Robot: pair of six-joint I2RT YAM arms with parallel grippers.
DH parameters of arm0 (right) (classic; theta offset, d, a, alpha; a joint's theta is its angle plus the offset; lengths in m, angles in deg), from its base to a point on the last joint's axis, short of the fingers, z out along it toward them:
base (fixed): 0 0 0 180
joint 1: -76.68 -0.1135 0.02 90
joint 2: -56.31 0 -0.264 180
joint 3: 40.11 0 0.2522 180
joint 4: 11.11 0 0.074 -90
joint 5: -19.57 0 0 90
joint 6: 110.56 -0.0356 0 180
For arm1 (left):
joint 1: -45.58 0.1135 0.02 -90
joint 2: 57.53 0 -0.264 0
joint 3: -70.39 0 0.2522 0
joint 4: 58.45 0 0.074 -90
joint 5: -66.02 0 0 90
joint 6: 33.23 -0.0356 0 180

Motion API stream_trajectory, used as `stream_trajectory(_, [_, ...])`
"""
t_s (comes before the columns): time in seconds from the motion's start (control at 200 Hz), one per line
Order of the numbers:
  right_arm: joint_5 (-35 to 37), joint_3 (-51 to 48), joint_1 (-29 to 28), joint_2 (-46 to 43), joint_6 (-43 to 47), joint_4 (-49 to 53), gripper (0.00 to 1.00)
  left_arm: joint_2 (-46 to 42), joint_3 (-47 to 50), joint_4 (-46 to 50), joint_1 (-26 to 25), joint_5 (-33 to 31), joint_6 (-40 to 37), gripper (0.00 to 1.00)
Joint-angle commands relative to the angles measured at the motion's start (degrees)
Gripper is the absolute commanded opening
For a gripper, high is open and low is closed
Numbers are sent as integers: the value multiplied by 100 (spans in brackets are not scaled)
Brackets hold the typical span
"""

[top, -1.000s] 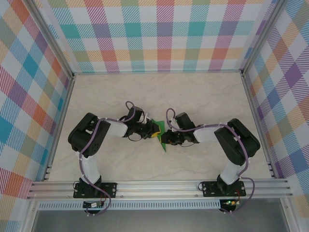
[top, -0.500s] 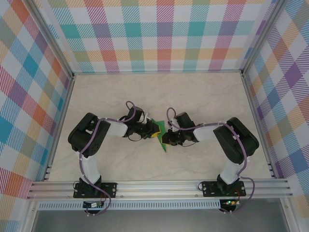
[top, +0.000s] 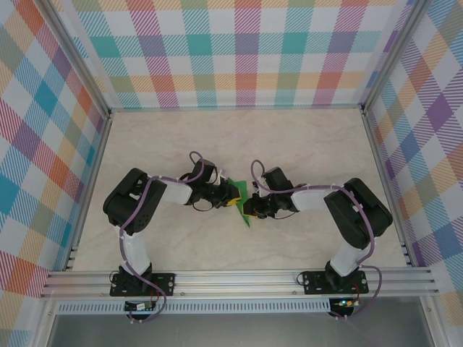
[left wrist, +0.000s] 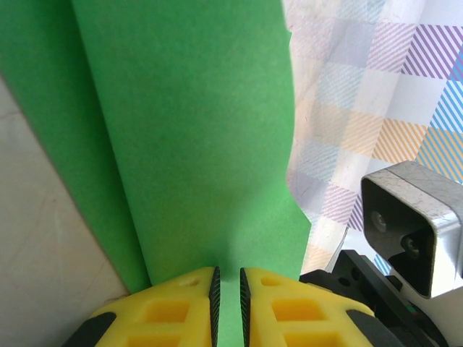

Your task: Fold a paper plane with a square sheet of paper (pick it up from the middle)

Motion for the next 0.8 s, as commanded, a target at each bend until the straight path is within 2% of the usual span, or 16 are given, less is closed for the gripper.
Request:
stream_trajectory(0.0, [-40,-54,-11,10,-9,176,16,65,-121,84,-66,11,-119,17])
stream_trajectory(0.44, [45,168,-11,342,57,510,13,74,-139,152,-66,-21,-128,17])
stream_trajectory(0.645, [9,226,-10,-79,93,800,21,87,-156,181,-70,-28,-136,17])
stream_trajectory(0.795, [-105,152,-18,-260,21,849,22,94,-168,209,-66,-34,-150,17])
